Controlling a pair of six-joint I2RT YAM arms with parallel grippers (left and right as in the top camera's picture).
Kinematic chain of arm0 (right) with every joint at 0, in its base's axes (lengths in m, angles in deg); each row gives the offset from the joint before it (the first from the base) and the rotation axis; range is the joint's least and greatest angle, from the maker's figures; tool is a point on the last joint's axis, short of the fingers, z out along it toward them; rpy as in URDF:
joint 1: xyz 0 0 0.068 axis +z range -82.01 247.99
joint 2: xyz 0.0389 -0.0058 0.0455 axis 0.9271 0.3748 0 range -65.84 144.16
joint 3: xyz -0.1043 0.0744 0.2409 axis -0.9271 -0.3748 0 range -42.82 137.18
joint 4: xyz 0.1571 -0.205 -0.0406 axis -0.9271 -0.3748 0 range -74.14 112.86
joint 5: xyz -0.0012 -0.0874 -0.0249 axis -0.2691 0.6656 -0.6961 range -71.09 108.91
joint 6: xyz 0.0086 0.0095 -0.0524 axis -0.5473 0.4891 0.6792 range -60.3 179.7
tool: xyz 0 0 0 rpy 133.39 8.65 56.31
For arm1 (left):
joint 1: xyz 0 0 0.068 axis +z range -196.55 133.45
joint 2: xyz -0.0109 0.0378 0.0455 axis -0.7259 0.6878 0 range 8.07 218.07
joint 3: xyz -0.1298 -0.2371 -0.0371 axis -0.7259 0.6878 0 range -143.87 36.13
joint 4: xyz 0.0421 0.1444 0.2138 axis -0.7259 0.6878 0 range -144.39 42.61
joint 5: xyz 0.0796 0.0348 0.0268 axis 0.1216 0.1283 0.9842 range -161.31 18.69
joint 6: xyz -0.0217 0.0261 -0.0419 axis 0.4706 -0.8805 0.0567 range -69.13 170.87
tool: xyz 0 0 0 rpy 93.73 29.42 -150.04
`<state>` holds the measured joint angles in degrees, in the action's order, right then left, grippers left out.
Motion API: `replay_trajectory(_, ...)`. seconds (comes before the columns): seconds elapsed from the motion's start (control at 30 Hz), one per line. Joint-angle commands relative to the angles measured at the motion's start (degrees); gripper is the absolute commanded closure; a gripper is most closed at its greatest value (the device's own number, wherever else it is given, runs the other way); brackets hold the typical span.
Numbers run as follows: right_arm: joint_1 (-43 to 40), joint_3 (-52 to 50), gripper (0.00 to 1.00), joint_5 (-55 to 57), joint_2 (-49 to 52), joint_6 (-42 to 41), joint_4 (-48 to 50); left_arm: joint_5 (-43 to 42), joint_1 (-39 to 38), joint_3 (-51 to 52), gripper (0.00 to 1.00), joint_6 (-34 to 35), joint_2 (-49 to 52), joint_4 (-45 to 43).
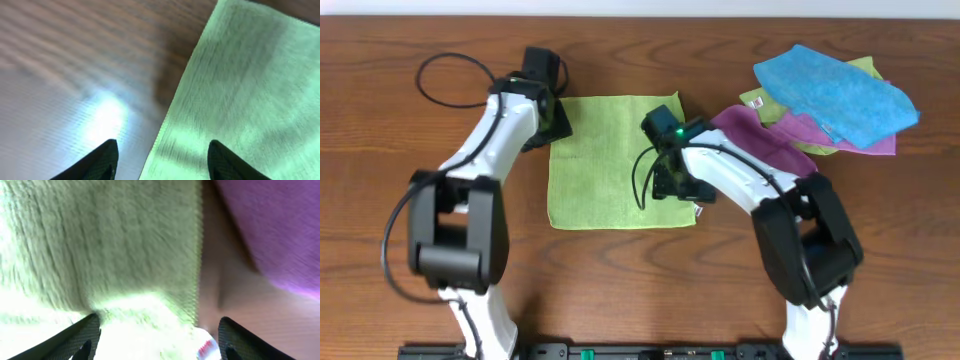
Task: Fold the cloth
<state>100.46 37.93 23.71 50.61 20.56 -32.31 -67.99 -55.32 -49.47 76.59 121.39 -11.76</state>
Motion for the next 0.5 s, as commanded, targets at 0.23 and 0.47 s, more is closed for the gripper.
replay_trajectory(0.23, 0.0, -0.2, 0.23, -7.8, -13.1, 8.9, -4.8, -4.4, -0.4, -0.8, 0.46, -4.2, -4.4, 24.2)
replay_trajectory(0.47, -1.7, -0.3, 0.2, -9.0, -14.4, 15.4, -8.4, -9.4, -0.6, -0.7, 0.46, -12.1, -4.4, 36.7)
